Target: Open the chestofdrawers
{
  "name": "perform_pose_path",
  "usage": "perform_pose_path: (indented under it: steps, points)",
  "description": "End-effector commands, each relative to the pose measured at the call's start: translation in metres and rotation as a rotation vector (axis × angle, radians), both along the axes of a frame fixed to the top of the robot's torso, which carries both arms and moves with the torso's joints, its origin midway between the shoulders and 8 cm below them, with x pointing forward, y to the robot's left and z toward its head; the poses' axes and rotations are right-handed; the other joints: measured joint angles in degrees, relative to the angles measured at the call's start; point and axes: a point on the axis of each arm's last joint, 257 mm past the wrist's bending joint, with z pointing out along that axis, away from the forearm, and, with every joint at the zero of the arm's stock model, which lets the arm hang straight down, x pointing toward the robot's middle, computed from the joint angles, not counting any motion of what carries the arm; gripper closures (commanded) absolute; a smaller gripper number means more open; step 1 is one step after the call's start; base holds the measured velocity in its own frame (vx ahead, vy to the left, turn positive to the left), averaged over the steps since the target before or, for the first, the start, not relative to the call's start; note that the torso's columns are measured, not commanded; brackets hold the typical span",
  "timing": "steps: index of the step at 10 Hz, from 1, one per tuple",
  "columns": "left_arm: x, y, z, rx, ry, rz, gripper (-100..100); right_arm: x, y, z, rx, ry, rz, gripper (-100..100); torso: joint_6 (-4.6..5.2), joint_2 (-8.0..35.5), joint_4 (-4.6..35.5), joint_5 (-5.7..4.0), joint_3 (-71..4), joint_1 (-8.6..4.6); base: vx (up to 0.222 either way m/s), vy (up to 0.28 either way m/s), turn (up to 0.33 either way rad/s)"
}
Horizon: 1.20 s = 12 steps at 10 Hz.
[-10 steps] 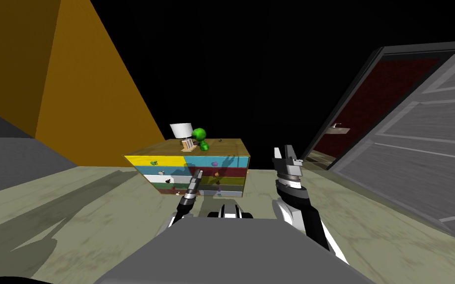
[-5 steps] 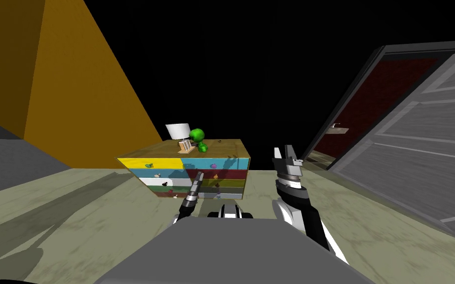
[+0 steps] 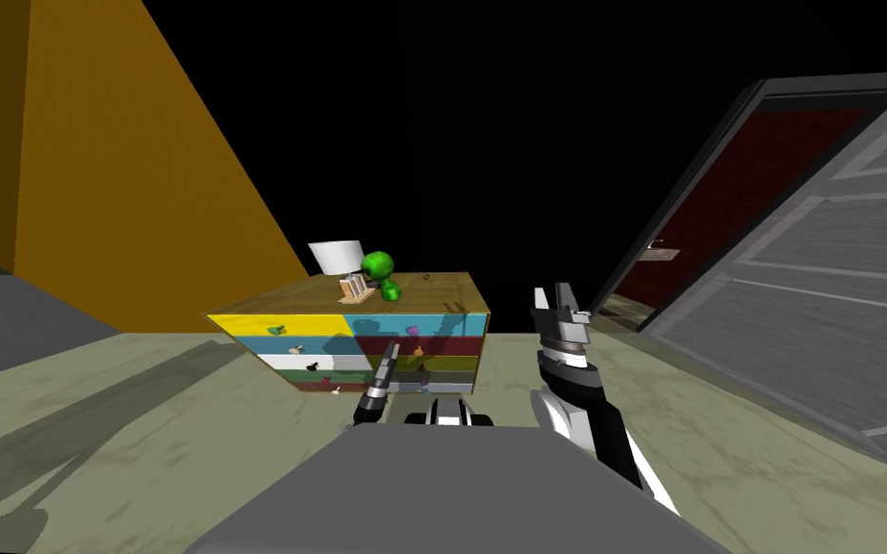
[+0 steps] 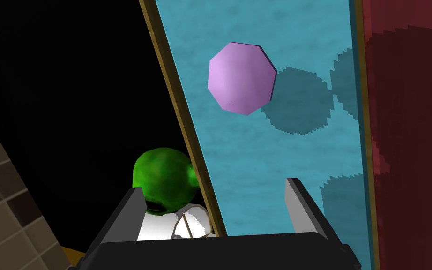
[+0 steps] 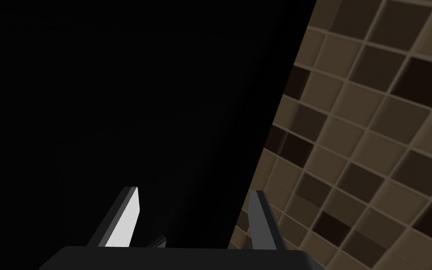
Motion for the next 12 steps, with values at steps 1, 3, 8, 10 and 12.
perform_pose_path:
  steps: [1, 3, 8, 10, 12]
  points:
    - [-0.003, -0.007, -0.019, -0.014, 0.027, 0.003, -100, 0.000, 0.000, 0.000, 0.000, 0.000, 0.000, 0, 0.00, -0.08, -0.02, 0.00, -0.05, 0.01, 0.071, 0.006, -0.028]
    - [-0.005, -0.017, -0.032, -0.037, 0.043, 0.006, -100, 0.000, 0.000, 0.000, 0.000, 0.000, 0.000, 0, 0.00, -0.18, -0.05, 0.00, -0.12, 0.02, 0.075, -0.001, -0.020]
    - [-0.008, -0.040, -0.044, -0.100, 0.057, 0.015, -100, 0.000, 0.000, 0.000, 0.000, 0.000, 0.000, 0, -0.01, -0.05, -0.01, 0.00, -0.04, 0.03, 0.045, -0.001, -0.012]
    - [0.005, -0.041, -0.037, -0.101, 0.058, 0.013, -100, 0.000, 0.000, 0.000, 0.000, 0.000, 0.000, 0, 0.00, -0.04, -0.01, 0.00, -0.03, 0.01, -0.005, -0.004, 0.009]
    - [0.019, -0.042, -0.031, -0.101, 0.058, 0.012, -100, 0.000, 0.000, 0.000, 0.000, 0.000, 0.000, 0, 0.00, -0.10, -0.03, 0.00, -0.07, 0.00, -0.011, -0.004, 0.008]
